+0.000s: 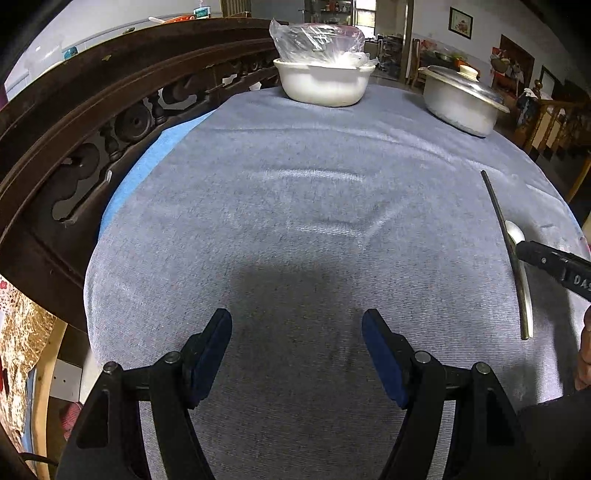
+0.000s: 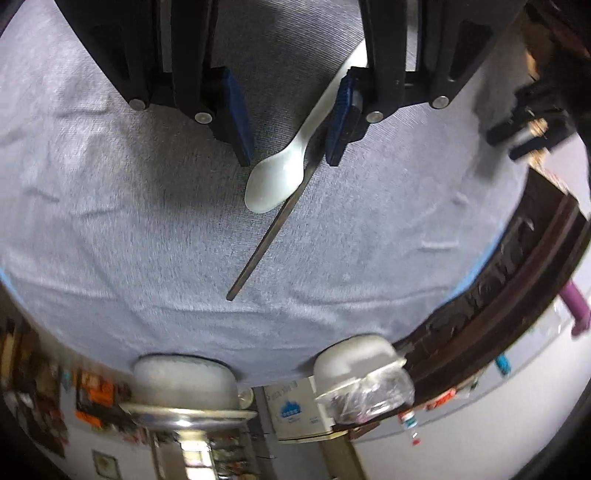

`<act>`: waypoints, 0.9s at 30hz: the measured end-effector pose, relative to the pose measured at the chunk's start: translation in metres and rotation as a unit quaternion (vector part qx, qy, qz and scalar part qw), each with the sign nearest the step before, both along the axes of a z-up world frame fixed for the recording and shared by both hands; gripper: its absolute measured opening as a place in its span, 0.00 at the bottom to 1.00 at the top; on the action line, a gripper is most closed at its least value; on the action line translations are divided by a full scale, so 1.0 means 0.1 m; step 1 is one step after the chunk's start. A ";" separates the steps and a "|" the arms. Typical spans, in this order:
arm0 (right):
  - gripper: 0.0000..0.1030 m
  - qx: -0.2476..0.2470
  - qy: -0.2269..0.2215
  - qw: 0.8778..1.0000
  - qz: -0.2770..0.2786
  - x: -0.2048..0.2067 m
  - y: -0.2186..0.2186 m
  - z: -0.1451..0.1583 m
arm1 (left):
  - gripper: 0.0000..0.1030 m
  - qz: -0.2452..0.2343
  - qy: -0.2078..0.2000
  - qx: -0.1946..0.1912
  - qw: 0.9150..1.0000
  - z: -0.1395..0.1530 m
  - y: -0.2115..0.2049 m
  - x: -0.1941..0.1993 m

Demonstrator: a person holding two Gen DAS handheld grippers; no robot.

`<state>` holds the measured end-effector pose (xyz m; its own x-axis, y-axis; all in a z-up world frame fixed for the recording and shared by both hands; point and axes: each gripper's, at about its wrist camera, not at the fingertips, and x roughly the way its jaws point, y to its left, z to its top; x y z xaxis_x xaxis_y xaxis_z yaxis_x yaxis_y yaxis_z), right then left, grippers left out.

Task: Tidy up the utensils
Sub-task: 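Grasp the white spoon with the right gripper while the left gripper grasps the chopstick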

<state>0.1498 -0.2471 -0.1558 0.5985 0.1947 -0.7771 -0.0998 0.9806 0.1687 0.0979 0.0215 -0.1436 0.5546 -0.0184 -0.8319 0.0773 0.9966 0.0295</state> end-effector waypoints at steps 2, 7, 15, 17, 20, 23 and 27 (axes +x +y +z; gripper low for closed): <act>0.26 -0.012 -0.002 1.000 0.001 -0.01 -0.02 0.00 | 0.71 -0.001 0.001 0.001 1.000 0.00 -0.01 0.00; 0.23 -0.017 -0.001 0.999 -0.035 -0.02 -0.22 0.02 | 0.72 -0.002 0.005 0.001 1.000 0.00 -0.01 -0.01; 0.23 -0.012 0.009 0.996 -0.092 -0.01 -0.53 0.06 | 0.72 -0.008 0.012 0.002 1.000 -0.02 -0.02 0.02; 0.28 0.002 0.007 0.996 -0.090 0.00 -0.53 0.08 | 0.72 -0.013 0.008 0.009 1.000 0.01 -0.05 0.05; 0.29 0.020 0.006 0.996 -0.084 0.04 -0.50 0.08 | 0.72 -0.023 0.003 0.013 1.000 0.08 -0.10 0.11; 0.30 0.004 0.008 0.997 -0.081 0.10 -0.41 0.04 | 0.72 -0.042 -0.002 0.012 0.999 0.14 -0.20 0.21; 0.30 -0.015 -0.003 0.996 -0.084 0.15 -0.35 0.03 | 0.72 -0.074 -0.004 0.018 0.997 0.19 -0.42 0.47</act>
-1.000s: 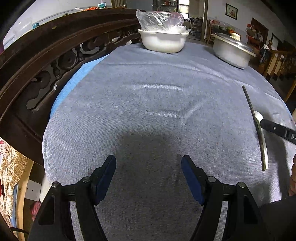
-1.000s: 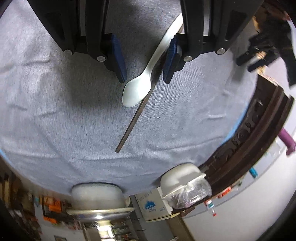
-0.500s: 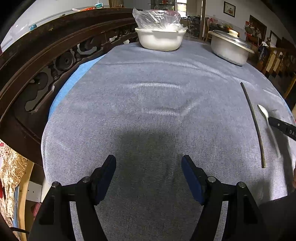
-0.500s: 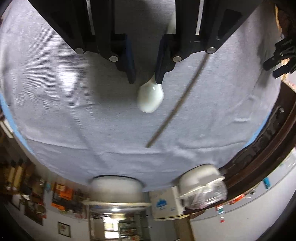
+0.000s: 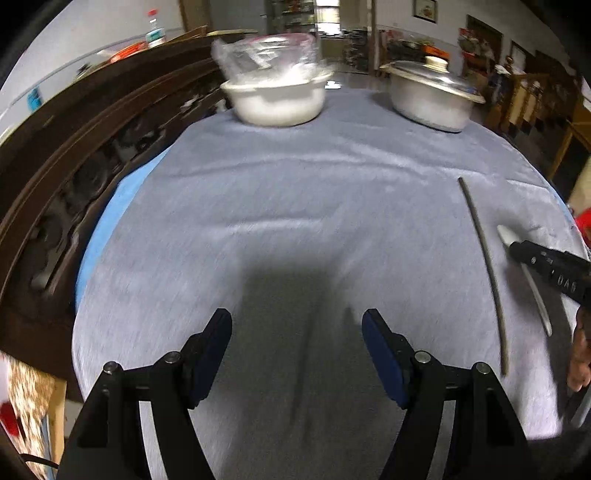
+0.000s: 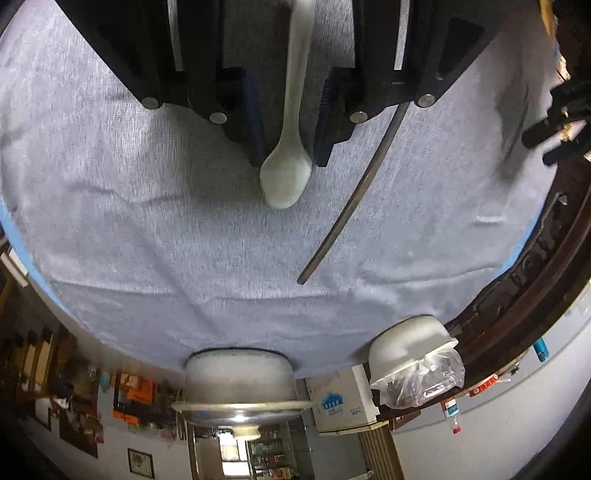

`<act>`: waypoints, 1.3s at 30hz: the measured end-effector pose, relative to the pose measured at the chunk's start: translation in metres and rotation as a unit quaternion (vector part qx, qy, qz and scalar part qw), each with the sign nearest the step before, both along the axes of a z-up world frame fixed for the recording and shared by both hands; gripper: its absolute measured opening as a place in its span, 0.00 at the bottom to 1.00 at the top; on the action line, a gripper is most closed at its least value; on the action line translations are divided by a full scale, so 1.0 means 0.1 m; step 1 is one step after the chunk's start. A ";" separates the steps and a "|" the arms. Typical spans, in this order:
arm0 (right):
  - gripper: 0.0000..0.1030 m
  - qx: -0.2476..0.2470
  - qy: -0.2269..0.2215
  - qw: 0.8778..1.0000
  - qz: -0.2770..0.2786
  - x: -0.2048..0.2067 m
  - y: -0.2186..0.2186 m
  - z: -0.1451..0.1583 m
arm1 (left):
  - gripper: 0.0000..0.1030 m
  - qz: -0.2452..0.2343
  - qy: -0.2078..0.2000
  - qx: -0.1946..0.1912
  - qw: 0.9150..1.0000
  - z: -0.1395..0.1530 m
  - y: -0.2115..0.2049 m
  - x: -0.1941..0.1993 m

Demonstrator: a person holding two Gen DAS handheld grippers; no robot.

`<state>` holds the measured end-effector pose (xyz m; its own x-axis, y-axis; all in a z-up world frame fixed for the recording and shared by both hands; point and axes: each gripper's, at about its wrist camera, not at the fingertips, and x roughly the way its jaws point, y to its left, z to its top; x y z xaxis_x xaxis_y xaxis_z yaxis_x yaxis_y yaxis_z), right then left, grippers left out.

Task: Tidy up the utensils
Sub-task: 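Grasp the white spoon with the right gripper while the left gripper grasps the chopstick, then lift the dark chopstick with the left gripper while the right gripper lifts the white spoon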

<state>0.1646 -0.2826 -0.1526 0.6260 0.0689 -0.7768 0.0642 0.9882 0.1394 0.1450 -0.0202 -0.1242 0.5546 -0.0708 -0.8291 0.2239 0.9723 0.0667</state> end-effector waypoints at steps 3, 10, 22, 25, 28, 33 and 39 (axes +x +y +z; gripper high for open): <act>0.28 -0.010 -0.014 1.000 -0.006 0.01 0.01 -0.02 | 0.72 -0.022 0.004 0.003 1.000 0.02 -0.18 0.18; 0.28 0.015 -0.026 0.999 -0.013 0.01 -0.07 -0.02 | 0.71 -0.089 0.019 0.014 0.996 0.04 -0.77 0.52; 0.28 0.026 -0.027 0.999 -0.021 0.00 -0.09 -0.03 | 0.71 -0.140 0.081 -0.009 0.987 -0.13 -1.56 1.01; 0.28 0.024 -0.029 0.999 -0.037 -0.03 -0.13 -0.02 | 0.67 -0.140 0.087 -0.013 0.986 -0.18 -1.63 1.09; 0.28 0.055 -0.038 0.995 -0.068 -0.09 -0.31 -0.03 | 0.60 -0.141 0.094 -0.019 0.985 -0.19 -1.68 1.17; 0.28 0.093 -0.047 0.990 -0.099 -0.14 -0.52 -0.05 | 0.60 -0.150 0.099 -0.021 0.984 -0.20 -1.80 1.23; 0.28 0.103 -0.050 0.988 -0.106 -0.15 -0.56 -0.06 | 0.60 -0.162 0.105 -0.038 0.980 -0.17 -1.93 1.26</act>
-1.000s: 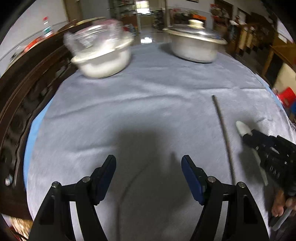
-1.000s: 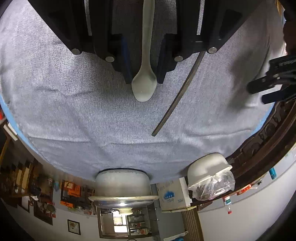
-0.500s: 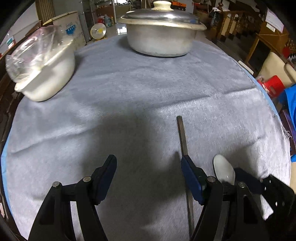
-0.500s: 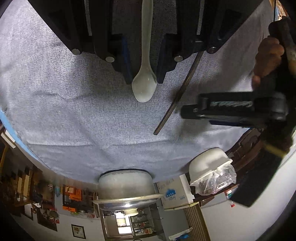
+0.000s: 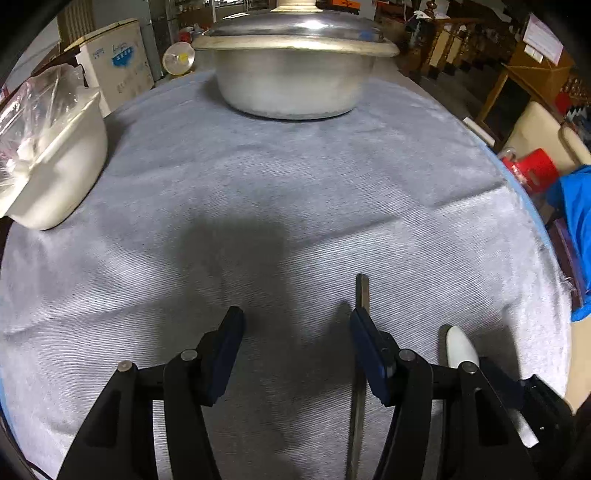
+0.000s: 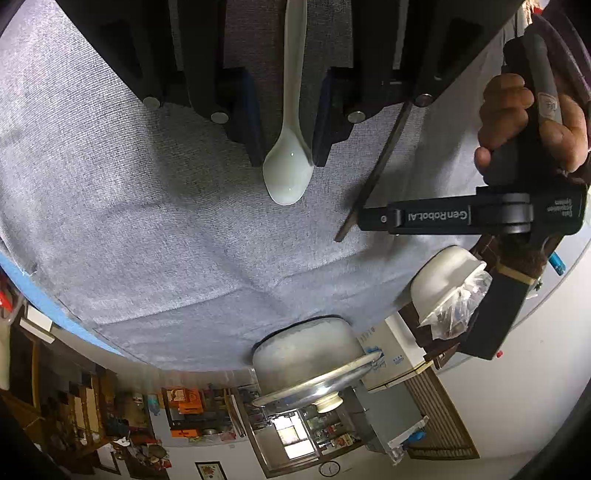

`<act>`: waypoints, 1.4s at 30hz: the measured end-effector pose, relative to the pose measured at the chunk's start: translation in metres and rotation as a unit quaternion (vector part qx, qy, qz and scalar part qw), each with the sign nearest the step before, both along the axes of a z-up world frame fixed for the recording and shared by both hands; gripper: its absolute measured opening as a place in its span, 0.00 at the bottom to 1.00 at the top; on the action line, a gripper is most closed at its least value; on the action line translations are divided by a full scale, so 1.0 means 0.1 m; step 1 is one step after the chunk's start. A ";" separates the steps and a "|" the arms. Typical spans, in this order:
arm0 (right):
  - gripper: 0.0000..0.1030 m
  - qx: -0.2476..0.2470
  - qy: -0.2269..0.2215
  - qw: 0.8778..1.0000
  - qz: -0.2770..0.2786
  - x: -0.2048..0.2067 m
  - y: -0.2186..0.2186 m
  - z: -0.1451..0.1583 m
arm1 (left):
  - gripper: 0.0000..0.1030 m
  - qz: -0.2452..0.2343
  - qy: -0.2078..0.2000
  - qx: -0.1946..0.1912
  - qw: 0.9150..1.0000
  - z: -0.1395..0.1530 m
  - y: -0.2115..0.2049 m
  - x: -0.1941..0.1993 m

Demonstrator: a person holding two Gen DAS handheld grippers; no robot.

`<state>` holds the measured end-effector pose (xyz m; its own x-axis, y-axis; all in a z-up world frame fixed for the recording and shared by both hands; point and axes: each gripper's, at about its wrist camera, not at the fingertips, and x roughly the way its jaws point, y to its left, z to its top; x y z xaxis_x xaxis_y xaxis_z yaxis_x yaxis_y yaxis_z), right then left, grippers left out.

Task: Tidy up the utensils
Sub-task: 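Lift the dark chopstick with the left gripper while the right gripper lifts the white spoon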

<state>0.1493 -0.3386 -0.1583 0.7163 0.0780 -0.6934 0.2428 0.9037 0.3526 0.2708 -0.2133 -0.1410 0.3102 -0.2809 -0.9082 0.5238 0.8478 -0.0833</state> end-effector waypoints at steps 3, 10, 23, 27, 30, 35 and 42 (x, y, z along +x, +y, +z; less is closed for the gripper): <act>0.28 0.003 -0.001 1.000 -0.007 0.00 -0.01 0.01 | 0.60 0.004 -0.004 -0.011 1.000 0.05 0.01 0.00; 0.28 0.008 -0.002 1.000 -0.025 -0.04 -0.08 0.00 | 0.57 -0.018 -0.012 -0.002 1.000 0.05 -0.13 -0.07; 0.28 0.013 -0.003 0.999 -0.037 -0.04 -0.11 0.01 | 0.08 -0.050 -0.024 0.021 0.998 -0.03 -0.28 -0.12; 0.28 0.017 -0.005 0.999 -0.037 -0.04 -0.11 0.01 | 0.07 -0.049 -0.025 0.024 0.998 -0.04 -0.30 -0.11; 0.28 0.020 -0.006 0.999 -0.037 -0.04 -0.12 0.00 | 0.06 -0.047 -0.027 0.023 0.998 -0.03 -0.24 -0.13; 0.28 0.023 -0.007 0.999 -0.037 -0.05 -0.13 0.00 | 0.06 -0.038 -0.024 0.020 0.999 -0.01 -0.04 -0.16; 0.28 0.028 -0.010 0.999 -0.038 -0.06 -0.14 -0.01 | 0.06 -0.017 -0.031 0.005 0.999 0.09 0.26 -0.19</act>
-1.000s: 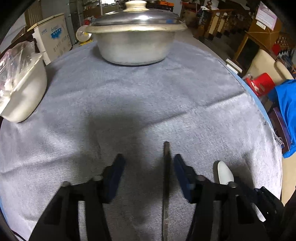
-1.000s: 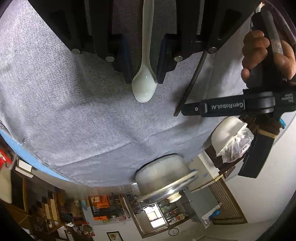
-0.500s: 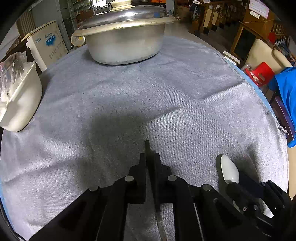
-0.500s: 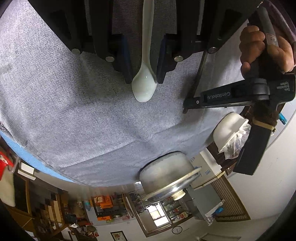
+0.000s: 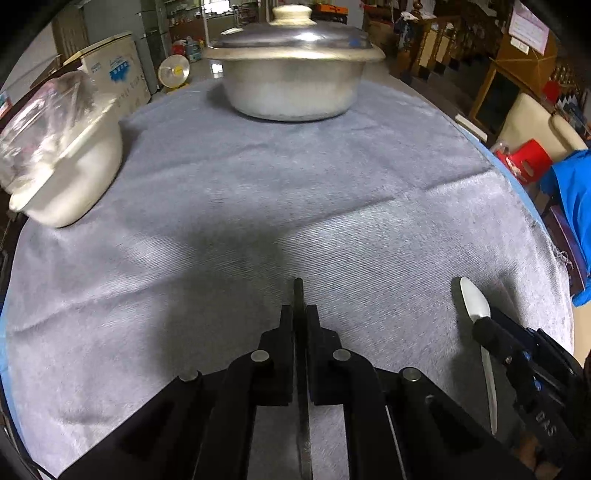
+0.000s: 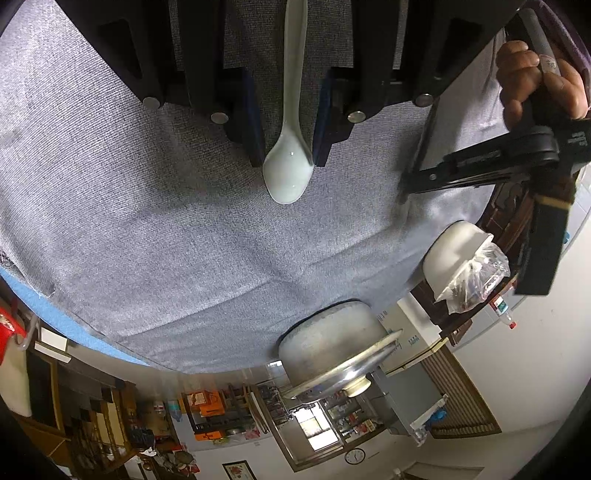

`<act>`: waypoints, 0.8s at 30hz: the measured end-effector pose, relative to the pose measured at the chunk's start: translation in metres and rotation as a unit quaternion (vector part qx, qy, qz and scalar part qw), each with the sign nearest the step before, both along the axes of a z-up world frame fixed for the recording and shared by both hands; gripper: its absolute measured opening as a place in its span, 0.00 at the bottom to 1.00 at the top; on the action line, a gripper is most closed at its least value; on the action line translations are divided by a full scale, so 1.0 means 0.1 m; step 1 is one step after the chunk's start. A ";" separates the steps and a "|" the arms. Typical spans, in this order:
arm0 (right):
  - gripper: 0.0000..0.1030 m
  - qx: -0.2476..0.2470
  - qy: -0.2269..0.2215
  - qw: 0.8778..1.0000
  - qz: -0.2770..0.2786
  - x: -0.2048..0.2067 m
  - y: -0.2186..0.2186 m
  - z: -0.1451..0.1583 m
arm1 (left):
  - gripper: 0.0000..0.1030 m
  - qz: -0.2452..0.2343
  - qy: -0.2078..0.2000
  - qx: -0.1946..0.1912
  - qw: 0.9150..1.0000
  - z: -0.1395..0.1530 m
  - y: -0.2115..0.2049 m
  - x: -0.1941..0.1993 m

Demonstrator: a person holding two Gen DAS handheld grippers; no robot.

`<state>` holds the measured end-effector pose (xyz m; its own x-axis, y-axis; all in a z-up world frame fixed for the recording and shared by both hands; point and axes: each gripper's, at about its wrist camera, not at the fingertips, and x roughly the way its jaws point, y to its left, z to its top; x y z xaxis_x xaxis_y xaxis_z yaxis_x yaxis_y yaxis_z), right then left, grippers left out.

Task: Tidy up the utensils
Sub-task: 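Lift the dark chopstick with the left gripper while the right gripper lifts the white spoon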

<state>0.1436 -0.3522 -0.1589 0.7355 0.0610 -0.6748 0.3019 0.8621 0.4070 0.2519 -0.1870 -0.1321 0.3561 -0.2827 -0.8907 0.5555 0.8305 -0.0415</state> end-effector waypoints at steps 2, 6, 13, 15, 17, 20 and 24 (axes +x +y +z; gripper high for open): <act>0.28 0.003 -0.001 1.000 0.000 0.00 -0.01 0.00 | 0.06 0.007 -0.005 -0.007 1.000 0.05 0.07 -0.02; 0.28 0.009 -0.007 1.000 0.000 -0.02 -0.02 0.00 | 0.06 0.027 -0.014 -0.027 0.999 0.15 0.25 -0.10; 0.28 0.005 -0.037 0.999 0.009 -0.06 0.04 0.09 | 0.05 0.083 -0.035 -0.060 0.994 0.34 0.70 -0.28; 0.28 0.007 -0.045 0.999 0.009 -0.08 0.04 0.10 | 0.05 0.105 -0.047 -0.069 0.991 0.42 0.86 -0.33; 0.28 0.011 -0.050 0.999 0.006 -0.08 0.02 0.11 | 0.05 0.125 -0.058 -0.083 0.987 0.51 1.02 -0.40; 0.28 0.016 -0.055 0.998 -0.001 -0.11 0.00 0.11 | 0.05 0.145 -0.075 -0.087 0.983 0.62 1.20 -0.51; 0.28 0.021 -0.062 0.998 -0.018 -0.19 -0.04 0.14 | 0.05 0.162 -0.094 -0.097 0.978 0.79 1.41 -0.69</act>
